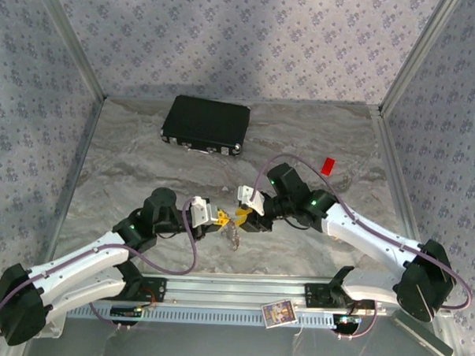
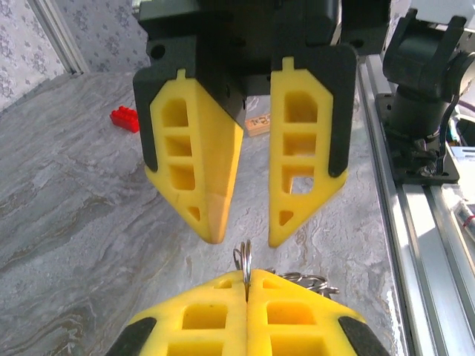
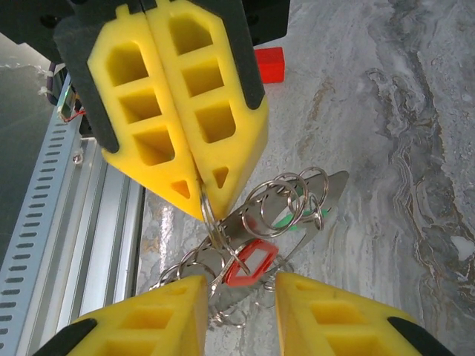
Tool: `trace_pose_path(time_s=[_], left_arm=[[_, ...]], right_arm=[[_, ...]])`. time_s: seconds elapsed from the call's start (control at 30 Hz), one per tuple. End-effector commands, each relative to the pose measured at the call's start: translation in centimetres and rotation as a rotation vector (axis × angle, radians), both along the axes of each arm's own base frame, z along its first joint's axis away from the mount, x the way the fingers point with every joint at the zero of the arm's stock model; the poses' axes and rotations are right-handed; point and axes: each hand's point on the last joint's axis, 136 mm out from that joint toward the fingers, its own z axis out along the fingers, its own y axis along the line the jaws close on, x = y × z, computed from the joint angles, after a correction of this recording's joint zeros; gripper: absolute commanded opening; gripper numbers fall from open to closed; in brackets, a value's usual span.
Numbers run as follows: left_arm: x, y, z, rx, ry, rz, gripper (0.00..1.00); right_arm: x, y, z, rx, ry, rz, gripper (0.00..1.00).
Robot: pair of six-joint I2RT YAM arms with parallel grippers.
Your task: Put the keys on the keyring
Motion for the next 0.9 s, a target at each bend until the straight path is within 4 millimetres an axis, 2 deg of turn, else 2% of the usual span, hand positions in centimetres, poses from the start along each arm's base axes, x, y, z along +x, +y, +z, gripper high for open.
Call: trace_pose_path(time_s=[0.0,0.47,0.87], left_arm=[[-0.6,-0.6,2.3,-0.083,-0.042,-0.047,0.0],[-1.0,-0.7,3.0,-0.093,-0.048,-0.072,0.0],[-1.2,-1.0,4.0,-0.137,-0.055,-0.088,0.0]], right_arm=[[-0.1,0.6,0.3,0.033,0.017,0.01,0.29],[-0.4,0.5,0.5,0.011,0.003,0.048,0.0],[0.1,1.1,0.4,0.031,0.013,0.047,0.0]])
